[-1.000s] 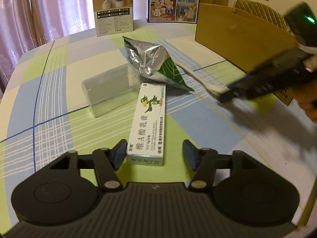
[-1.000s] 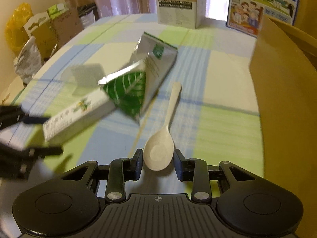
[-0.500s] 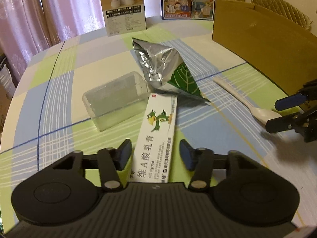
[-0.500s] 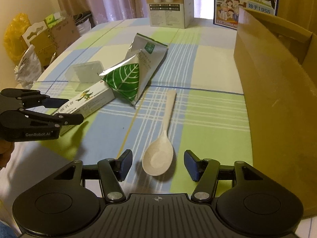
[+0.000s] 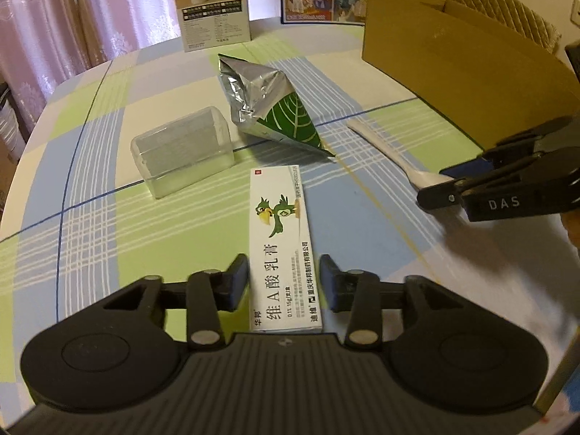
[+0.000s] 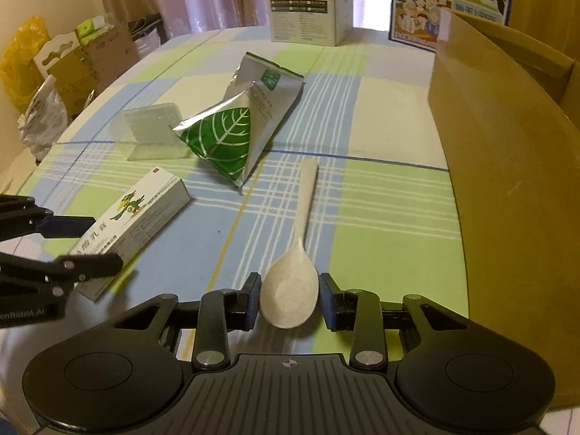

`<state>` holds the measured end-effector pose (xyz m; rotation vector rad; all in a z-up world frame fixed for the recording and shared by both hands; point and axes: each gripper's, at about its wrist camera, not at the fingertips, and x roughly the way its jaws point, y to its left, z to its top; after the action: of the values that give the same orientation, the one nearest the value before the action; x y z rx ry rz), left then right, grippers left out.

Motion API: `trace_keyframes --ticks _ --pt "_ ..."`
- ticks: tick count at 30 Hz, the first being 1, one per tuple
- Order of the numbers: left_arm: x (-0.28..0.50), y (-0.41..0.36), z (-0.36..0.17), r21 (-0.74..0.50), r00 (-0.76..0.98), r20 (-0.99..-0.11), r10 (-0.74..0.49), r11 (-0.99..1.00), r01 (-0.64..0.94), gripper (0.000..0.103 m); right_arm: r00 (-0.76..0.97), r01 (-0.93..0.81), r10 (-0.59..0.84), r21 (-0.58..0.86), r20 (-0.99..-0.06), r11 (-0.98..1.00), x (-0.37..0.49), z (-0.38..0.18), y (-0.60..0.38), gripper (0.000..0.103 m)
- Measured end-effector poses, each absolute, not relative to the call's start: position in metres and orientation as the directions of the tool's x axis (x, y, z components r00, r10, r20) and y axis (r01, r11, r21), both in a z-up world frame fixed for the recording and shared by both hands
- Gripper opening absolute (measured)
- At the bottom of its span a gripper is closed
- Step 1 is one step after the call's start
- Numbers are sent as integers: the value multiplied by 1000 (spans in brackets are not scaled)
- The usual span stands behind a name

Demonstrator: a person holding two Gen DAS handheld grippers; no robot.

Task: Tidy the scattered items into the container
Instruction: 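Grasp the ointment box with the left tool while the right tool grasps the spoon, then carry the ointment box over the cardboard box with the left tool while the right tool follows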

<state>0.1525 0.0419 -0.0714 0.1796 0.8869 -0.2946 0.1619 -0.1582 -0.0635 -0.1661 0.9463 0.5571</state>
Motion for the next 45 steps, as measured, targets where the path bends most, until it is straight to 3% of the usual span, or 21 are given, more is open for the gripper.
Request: trace_keyframes --ticks 13,17,20,35,45 --pt "171 36 -78 23 601 -783 -162 957 289 49 457 -527 394 114 -798 842 159 -61 -158 31" --pt "175 35 -80 28 593 -790 -156 957 289 47 461 -519 398 123 -793 846 160 -61 -160 31" --pt "176 34 -81 34 587 -796 -148 957 288 33 458 -513 403 134 -792 848 162 -64 -160 31" --pt "163 32 -76 14 573 -803 -161 957 289 33 461 -530 378 93 -802 843 159 -65 -155 30" --pt "151 31 -56 10 596 -787 -163 961 276 33 525 -520 410 100 -746 848 144 -39 -164 30"
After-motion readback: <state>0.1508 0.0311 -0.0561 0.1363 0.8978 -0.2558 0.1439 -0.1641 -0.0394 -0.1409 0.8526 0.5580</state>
